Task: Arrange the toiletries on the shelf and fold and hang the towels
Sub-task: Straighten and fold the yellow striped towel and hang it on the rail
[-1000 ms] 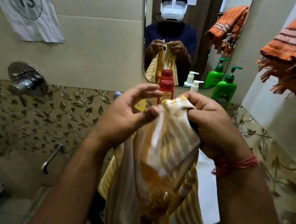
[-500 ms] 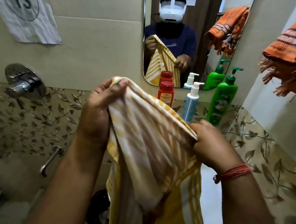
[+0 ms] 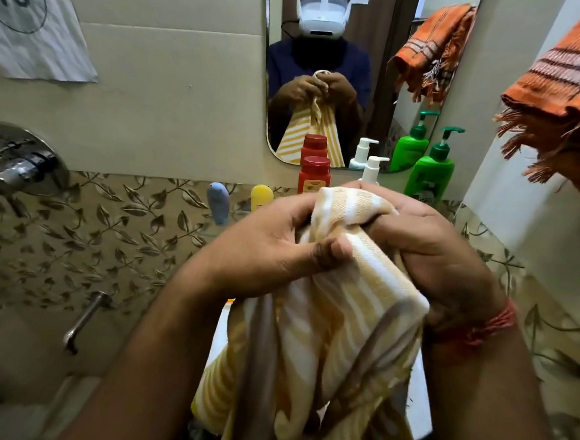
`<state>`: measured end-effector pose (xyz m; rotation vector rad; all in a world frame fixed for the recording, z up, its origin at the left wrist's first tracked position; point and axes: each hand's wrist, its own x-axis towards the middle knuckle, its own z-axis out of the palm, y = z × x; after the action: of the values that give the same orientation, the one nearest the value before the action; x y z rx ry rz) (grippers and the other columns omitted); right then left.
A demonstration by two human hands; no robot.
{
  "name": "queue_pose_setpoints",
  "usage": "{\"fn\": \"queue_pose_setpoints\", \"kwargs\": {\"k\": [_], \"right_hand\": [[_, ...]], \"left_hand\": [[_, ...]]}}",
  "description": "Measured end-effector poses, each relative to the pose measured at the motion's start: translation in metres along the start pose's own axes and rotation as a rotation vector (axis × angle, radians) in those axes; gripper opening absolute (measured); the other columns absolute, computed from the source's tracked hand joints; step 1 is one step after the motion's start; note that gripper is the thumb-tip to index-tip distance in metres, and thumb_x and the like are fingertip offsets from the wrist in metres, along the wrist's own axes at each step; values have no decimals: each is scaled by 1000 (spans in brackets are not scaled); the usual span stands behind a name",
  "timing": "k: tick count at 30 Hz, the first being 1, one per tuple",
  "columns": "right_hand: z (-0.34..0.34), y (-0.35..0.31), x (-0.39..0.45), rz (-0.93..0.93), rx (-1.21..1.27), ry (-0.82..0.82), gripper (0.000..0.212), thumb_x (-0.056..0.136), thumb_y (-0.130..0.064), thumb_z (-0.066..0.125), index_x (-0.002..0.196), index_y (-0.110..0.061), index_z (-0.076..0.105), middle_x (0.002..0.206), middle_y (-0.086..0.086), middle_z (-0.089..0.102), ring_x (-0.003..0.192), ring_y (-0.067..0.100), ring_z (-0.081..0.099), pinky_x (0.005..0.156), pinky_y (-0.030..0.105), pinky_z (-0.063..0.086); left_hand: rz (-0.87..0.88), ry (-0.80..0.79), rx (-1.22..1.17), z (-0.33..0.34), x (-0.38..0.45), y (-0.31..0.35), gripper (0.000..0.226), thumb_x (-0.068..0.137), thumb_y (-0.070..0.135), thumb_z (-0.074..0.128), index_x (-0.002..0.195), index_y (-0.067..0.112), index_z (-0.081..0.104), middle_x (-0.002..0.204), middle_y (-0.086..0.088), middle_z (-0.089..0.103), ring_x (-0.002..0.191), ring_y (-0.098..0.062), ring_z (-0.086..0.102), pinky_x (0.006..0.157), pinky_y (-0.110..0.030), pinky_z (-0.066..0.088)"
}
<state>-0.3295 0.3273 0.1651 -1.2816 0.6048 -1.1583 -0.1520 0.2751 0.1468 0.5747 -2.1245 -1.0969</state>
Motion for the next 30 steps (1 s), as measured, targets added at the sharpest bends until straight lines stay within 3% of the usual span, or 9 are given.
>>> {"fn": "queue_pose_setpoints", "kwargs": {"k": [3, 5, 8, 11, 16, 19, 22, 26, 30], "right_hand": [[-8, 4, 0, 11, -33, 104, 26, 74, 8, 48, 93, -3, 62, 79, 14, 62, 70, 21, 59, 62, 27, 52], [-22, 14, 1, 0, -469, 238, 18, 77, 5, 53, 84, -9, 60, 74, 7, 61, 65, 18, 56, 59, 31, 47], [-48, 36, 1, 69, -1240, 334, 16, 75, -2, 56, 81, -15, 63, 75, 0, 64, 72, 20, 59, 59, 30, 44], [-69, 53, -10, 261, -1468, 360, 26, 78, 0, 60, 77, -26, 59, 84, -2, 59, 83, 19, 57, 58, 22, 37], [-86, 48, -28, 555, -1415, 196, 23, 81, -11, 58, 93, -30, 59, 101, -2, 64, 99, 21, 60, 80, 34, 49], [-85, 32, -35, 556, -1354, 217, 25, 82, -20, 69, 102, -31, 61, 100, -7, 66, 94, 14, 61, 83, 38, 52], [-85, 20, -40, 635, -1445, 190, 20, 84, -24, 73, 88, -34, 56, 90, -12, 62, 85, 10, 59, 67, 23, 44], [-82, 20, -46, 734, -1494, 180, 21, 83, -28, 74, 88, -37, 56, 89, -10, 64, 88, 14, 60, 72, 25, 48], [-77, 15, -51, 767, -1483, 206, 16, 83, -33, 75, 91, -32, 61, 89, -8, 66, 80, 10, 61, 76, 31, 51]], "left_hand": [[-30, 74, -8, 0, 0, -4, 35, 89, 51, 67, 110, 23, 75, 103, 7, 77, 99, -8, 71, 82, -21, 53], [-29, 254, -147, 0, 2, -9, 14, 90, 30, 66, 92, 26, 79, 88, 7, 77, 82, -6, 70, 73, -22, 54], [-15, 461, -369, -1, 0, -9, 14, 88, 22, 69, 76, 22, 75, 71, 6, 72, 64, -6, 65, 60, -21, 54], [37, 656, -644, -14, -12, -3, 12, 84, 27, 62, 81, 16, 66, 71, -1, 69, 67, -14, 67, 64, -26, 56], [13, 749, -703, -35, -14, 0, 46, 86, 42, 71, 113, 7, 57, 109, -26, 56, 108, -41, 58, 101, -58, 46], [-15, 825, -651, -36, -8, -3, 32, 93, 38, 65, 104, 8, 61, 101, -23, 62, 102, -36, 67, 93, -48, 55], [-41, 895, -657, -37, -5, -2, 35, 95, 35, 65, 110, 4, 61, 109, -27, 62, 112, -41, 67, 97, -52, 55], [-3, 1005, -560, -37, -2, -1, 21, 100, 25, 60, 83, 14, 64, 71, 2, 72, 72, -10, 72, 65, -24, 57], [-10, 1045, -538, -36, 0, -3, 21, 100, 23, 61, 80, 16, 64, 66, 7, 70, 68, -8, 70, 62, -22, 55]]}}
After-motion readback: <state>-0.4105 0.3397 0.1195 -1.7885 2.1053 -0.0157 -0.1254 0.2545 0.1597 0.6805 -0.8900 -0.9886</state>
